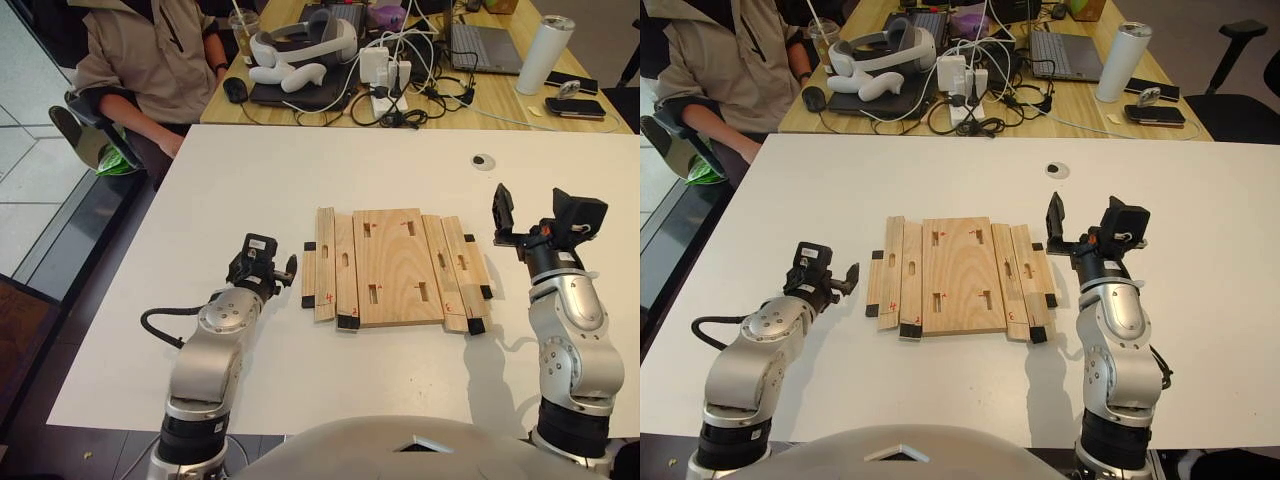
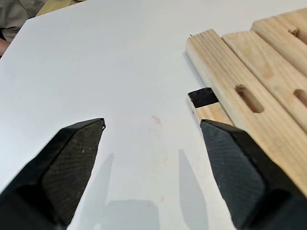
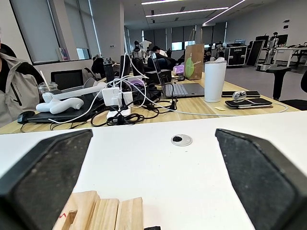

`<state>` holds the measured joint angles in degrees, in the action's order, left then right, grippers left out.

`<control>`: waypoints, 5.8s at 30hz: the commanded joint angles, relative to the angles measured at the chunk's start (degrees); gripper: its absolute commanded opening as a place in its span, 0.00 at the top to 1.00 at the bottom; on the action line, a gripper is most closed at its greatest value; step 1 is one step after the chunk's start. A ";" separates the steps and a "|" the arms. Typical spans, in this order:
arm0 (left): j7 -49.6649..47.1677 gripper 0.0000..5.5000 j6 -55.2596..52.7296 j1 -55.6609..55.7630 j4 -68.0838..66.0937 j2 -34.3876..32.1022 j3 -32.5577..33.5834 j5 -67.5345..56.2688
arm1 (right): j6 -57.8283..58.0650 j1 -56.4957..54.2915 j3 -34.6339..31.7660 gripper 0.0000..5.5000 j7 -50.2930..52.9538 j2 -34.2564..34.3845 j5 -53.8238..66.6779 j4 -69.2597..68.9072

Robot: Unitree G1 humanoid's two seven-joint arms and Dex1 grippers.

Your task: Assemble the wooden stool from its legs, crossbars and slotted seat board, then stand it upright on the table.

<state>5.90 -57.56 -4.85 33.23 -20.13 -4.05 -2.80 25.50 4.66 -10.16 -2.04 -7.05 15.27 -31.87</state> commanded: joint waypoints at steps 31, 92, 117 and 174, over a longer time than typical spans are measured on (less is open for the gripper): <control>7.13 0.33 -0.22 11.67 -10.03 -5.38 -12.22 3.98 | -3.87 -6.71 1.56 0.13 2.51 0.88 -5.56 2.89; -1.39 0.33 4.59 5.42 -9.52 9.11 -10.76 14.39 | -2.82 -8.71 2.61 0.13 -5.08 -3.19 -4.91 8.72; -1.81 0.33 7.80 4.53 -13.56 7.61 -12.05 17.29 | -0.61 -10.71 1.94 0.13 -5.32 -3.00 -4.28 11.34; 8.53 0.65 -23.19 10.69 -13.72 9.89 -0.81 -1.58 | -3.19 -8.03 3.75 0.13 1.68 2.74 -6.07 8.45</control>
<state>14.34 -78.79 8.84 21.24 -9.18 -2.77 -3.65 22.41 -3.18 -5.92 -0.83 -4.43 9.69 -22.65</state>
